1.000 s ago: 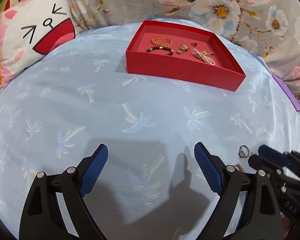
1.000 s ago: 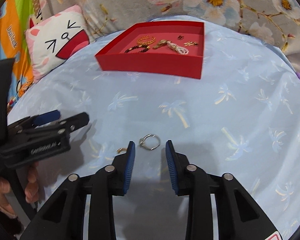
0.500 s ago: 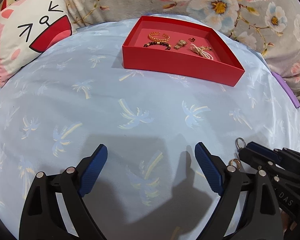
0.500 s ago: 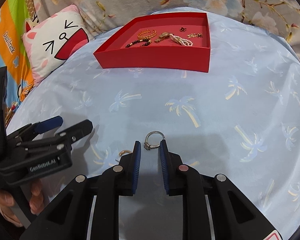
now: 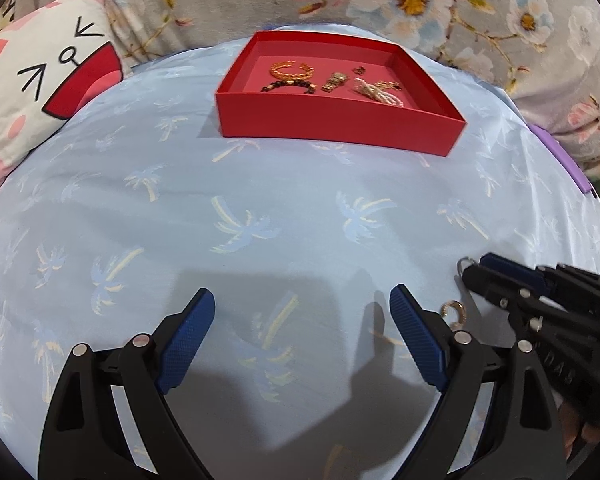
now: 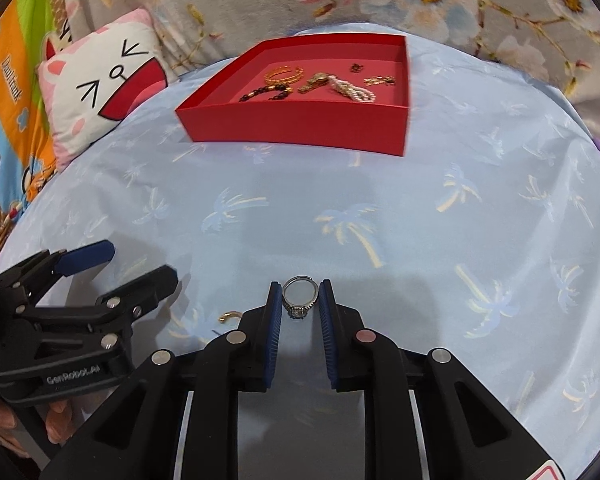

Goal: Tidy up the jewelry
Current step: 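Grasp the second gold hoop earring with the left tool while the right tool holds the ring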

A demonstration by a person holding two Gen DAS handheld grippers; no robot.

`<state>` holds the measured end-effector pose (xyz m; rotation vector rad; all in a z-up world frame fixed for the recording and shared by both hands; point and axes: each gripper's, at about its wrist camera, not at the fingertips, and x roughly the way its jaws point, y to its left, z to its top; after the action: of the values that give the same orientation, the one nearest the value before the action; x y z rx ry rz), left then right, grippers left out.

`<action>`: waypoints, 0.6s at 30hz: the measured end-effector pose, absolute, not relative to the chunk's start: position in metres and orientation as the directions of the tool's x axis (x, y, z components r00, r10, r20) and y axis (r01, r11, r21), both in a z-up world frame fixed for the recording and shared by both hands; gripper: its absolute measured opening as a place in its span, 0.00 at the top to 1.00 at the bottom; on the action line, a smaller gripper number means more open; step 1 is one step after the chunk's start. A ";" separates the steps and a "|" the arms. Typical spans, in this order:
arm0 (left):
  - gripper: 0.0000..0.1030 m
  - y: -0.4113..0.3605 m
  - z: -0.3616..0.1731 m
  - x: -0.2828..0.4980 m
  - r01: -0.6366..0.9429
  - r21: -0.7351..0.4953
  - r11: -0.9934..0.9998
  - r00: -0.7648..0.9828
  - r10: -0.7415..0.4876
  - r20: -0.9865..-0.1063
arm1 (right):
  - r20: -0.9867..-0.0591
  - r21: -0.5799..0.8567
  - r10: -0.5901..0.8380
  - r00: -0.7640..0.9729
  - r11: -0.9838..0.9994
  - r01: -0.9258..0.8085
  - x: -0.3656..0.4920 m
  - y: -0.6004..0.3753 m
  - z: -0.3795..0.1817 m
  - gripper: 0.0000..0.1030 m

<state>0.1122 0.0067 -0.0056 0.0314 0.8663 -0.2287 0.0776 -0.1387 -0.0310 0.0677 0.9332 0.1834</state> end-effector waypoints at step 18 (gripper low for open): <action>0.35 -0.060 -0.008 0.099 0.389 0.007 0.921 0.592 -0.244 -0.768 | -0.767 0.169 0.166 0.619 0.984 -0.054 0.068 -0.178 -0.016 0.83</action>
<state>0.0987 -0.0604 -0.0077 0.1810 0.8619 -0.3704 0.0685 -0.1778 -0.0162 0.1341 0.8948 0.1272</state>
